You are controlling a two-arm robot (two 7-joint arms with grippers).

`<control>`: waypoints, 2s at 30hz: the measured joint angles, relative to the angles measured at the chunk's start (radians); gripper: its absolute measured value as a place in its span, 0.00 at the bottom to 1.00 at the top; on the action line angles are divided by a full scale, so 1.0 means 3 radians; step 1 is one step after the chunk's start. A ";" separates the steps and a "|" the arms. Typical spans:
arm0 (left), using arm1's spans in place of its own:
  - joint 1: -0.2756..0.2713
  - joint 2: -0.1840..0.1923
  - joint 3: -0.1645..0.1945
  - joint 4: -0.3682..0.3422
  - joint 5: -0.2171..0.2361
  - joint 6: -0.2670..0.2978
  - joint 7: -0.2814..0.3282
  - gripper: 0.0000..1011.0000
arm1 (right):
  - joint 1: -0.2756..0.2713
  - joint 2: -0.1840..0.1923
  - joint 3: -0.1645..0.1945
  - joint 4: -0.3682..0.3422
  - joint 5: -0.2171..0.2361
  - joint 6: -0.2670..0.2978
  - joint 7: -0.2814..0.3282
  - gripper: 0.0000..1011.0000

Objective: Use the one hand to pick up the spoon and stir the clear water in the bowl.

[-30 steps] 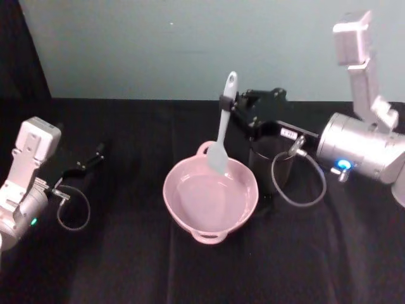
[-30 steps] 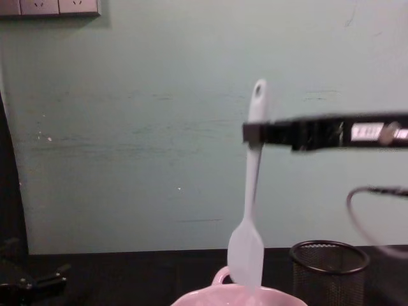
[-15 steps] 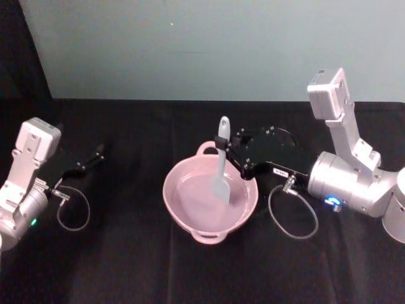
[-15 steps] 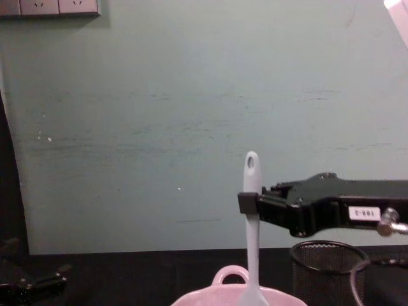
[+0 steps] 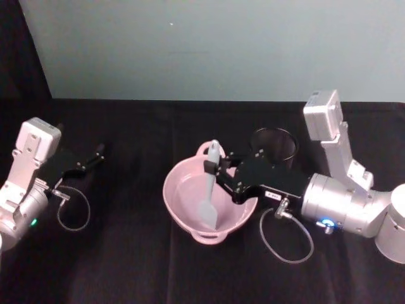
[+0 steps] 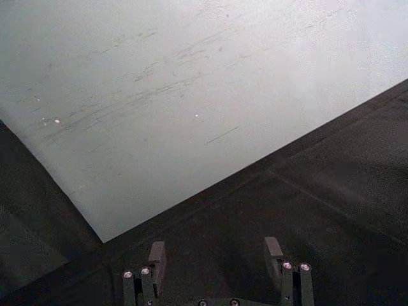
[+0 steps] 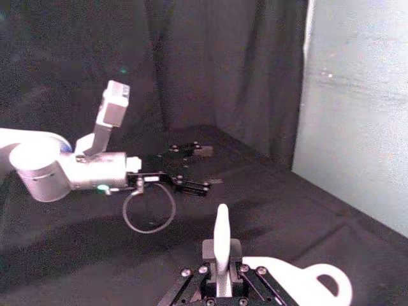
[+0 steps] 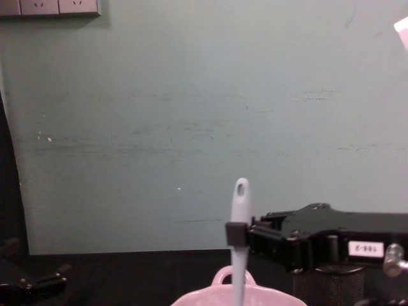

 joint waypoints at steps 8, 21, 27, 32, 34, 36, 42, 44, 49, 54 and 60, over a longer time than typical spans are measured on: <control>0.0000 0.0000 0.0000 0.0000 0.0000 0.0000 0.0000 1.00 | 0.0083 -0.0163 -0.0113 0.0142 -0.0003 -0.0027 0.0029 0.11; 0.0000 0.0000 0.0000 0.0000 0.0000 0.0000 0.0000 1.00 | 0.0195 -0.0569 -0.0064 0.0638 -0.0278 -0.0411 -0.0307 0.11; 0.0000 0.0000 0.0000 0.0000 0.0000 0.0000 0.0000 1.00 | 0.0200 -0.0627 0.0029 0.0731 -0.0391 -0.0491 -0.0429 0.11; 0.0000 0.0000 0.0000 0.0000 0.0000 0.0000 0.0000 1.00 | 0.0149 -0.0585 0.0104 0.0687 -0.0484 -0.0489 -0.0496 0.11; 0.0000 0.0000 0.0000 0.0000 0.0000 0.0000 0.0000 1.00 | 0.0126 -0.0564 0.0126 0.0655 -0.0500 -0.0480 -0.0510 0.11; 0.0000 0.0000 0.0000 0.0000 0.0000 0.0000 0.0000 1.00 | 0.0100 -0.0537 0.0152 0.0609 -0.0515 -0.0462 -0.0518 0.11; 0.0000 0.0000 0.0000 0.0000 0.0000 0.0000 0.0000 1.00 | -0.0060 -0.0388 0.0242 0.0322 -0.0530 -0.0280 -0.0479 0.11; 0.0000 0.0000 0.0000 0.0000 0.0000 0.0000 0.0000 1.00 | -0.0102 -0.0354 0.0259 0.0253 -0.0517 -0.0232 -0.0449 0.11; 0.0000 0.0000 0.0000 0.0000 0.0000 0.0000 0.0000 1.00 | -0.0212 -0.0272 0.0291 0.0063 -0.0442 -0.0100 -0.0348 0.11; 0.0000 0.0000 0.0000 0.0000 0.0000 0.0000 0.0000 1.00 | -0.0288 -0.0207 0.0255 -0.0091 -0.0275 0.0080 -0.0201 0.11; 0.0000 0.0000 0.0000 0.0000 0.0000 0.0000 0.0000 1.00 | -0.0258 -0.0237 0.0154 -0.0081 -0.0197 0.0104 -0.0142 0.11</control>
